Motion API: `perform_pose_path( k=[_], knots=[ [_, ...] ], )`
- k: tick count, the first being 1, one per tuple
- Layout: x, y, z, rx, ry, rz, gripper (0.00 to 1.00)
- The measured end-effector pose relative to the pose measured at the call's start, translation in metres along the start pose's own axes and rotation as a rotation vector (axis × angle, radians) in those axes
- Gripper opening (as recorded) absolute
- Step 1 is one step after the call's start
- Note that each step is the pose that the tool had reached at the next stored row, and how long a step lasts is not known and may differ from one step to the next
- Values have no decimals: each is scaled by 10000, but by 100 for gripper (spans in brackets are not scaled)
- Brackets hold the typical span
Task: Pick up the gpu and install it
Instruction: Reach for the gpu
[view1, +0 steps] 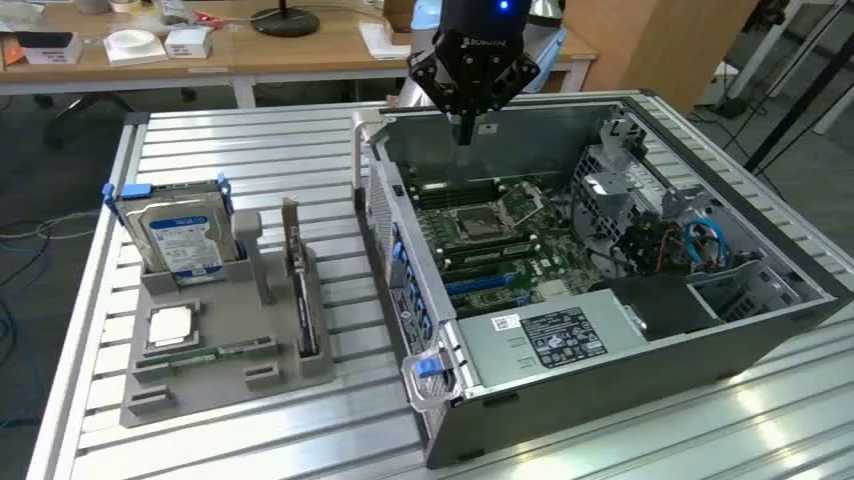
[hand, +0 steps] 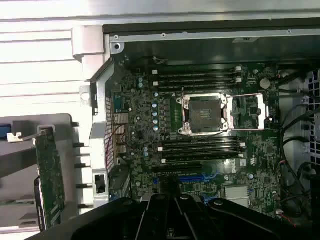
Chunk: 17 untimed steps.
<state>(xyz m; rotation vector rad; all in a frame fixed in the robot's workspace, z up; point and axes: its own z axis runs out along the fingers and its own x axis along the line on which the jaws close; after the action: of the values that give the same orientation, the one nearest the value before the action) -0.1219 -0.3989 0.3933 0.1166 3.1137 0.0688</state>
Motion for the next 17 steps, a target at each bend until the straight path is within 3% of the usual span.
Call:
perform_pose_path(
  k=[17],
  knots=[
    [23,-2,0,-1,0,4,11]
  ],
)
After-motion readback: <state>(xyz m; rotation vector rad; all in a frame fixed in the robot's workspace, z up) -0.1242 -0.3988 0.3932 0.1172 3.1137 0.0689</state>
